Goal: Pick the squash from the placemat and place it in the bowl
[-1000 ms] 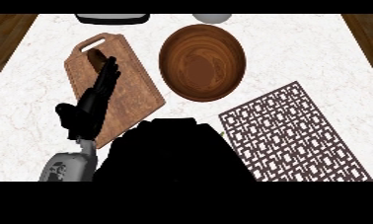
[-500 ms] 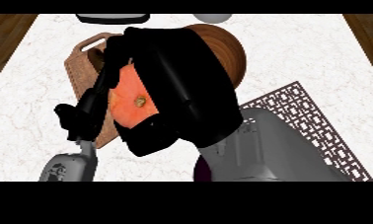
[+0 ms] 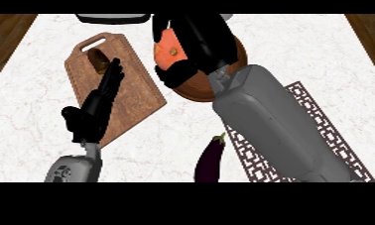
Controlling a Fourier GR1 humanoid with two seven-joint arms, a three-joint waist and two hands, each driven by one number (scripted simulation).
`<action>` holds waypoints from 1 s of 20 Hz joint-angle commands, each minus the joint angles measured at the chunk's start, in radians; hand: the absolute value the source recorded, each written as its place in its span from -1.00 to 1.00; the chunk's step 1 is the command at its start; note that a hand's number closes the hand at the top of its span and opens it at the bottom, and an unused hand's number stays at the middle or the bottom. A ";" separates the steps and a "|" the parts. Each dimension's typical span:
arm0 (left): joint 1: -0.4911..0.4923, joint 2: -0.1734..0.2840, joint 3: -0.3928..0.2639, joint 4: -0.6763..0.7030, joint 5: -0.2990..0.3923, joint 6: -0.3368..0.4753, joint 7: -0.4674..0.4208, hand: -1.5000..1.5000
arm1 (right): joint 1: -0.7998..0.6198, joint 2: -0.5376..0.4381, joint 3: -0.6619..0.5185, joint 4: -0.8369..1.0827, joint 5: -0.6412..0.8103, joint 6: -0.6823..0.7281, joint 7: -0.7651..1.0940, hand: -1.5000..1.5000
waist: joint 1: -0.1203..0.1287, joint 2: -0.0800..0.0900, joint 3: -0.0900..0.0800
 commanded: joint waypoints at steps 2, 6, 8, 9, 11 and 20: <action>-0.106 -0.010 0.032 0.098 -0.007 0.020 0.005 0.00 | -0.024 0.021 -0.042 0.256 0.070 -0.099 -0.166 1.00 | -0.001 0.005 0.000; -0.055 -0.003 0.008 -0.030 0.006 0.004 0.073 0.00 | -0.002 0.002 -0.105 0.448 0.061 -0.171 -0.321 1.00 | 0.010 0.005 0.001; -0.011 -0.018 -0.021 -0.021 -0.010 0.001 0.038 0.00 | -0.081 -0.024 -0.160 0.556 0.046 -0.135 -0.362 1.00 | 0.014 0.005 0.000; 0.011 0.021 0.021 -0.008 0.029 -0.041 -0.010 0.00 | -0.029 -0.010 -0.142 0.561 0.024 -0.112 -0.413 1.00 | 0.012 0.004 0.000; -0.011 0.021 0.029 0.006 0.029 -0.037 -0.008 0.00 | -0.069 0.056 -0.179 0.635 -0.012 -0.088 -0.344 1.00 | 0.018 0.007 0.000; 0.025 -0.024 -0.021 -0.017 -0.027 0.014 -0.006 0.00 | -0.071 0.045 -0.297 0.781 -0.144 0.039 -0.653 -1.00 | 0.010 0.003 0.001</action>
